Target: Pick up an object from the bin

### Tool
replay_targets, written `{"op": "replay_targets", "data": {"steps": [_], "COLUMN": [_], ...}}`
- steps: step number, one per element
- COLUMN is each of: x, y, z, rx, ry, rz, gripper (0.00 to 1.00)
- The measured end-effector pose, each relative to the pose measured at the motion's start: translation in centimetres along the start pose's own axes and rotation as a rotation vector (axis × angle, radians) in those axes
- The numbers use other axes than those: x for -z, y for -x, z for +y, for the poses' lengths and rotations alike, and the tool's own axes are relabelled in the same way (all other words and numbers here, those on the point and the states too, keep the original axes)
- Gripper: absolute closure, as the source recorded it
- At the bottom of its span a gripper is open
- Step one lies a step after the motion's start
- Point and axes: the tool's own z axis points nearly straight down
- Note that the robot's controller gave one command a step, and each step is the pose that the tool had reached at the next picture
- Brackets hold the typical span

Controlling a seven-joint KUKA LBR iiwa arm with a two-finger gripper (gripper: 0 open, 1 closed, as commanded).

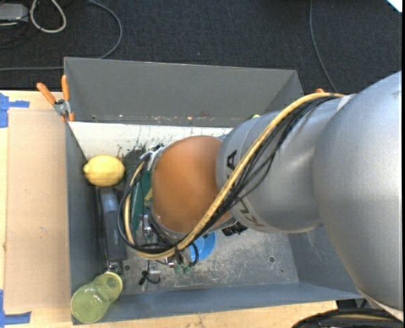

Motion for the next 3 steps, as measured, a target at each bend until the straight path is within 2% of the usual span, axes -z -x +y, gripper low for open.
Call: {"op": "replay_targets", "data": {"steps": [1, 2, 3], "x": [0.4, -7.3, 0.1], "y": [0.2, 1.5, 9.1], "z": [-0.1, -11.1, -11.7], "rx": [-0.006, -0.105, 0.094], "ry": [0.002, -0.003, 0.007], "rz": [-0.008, 0.001, -0.019], "gripper": [0.00, 0.00, 0.00]}}
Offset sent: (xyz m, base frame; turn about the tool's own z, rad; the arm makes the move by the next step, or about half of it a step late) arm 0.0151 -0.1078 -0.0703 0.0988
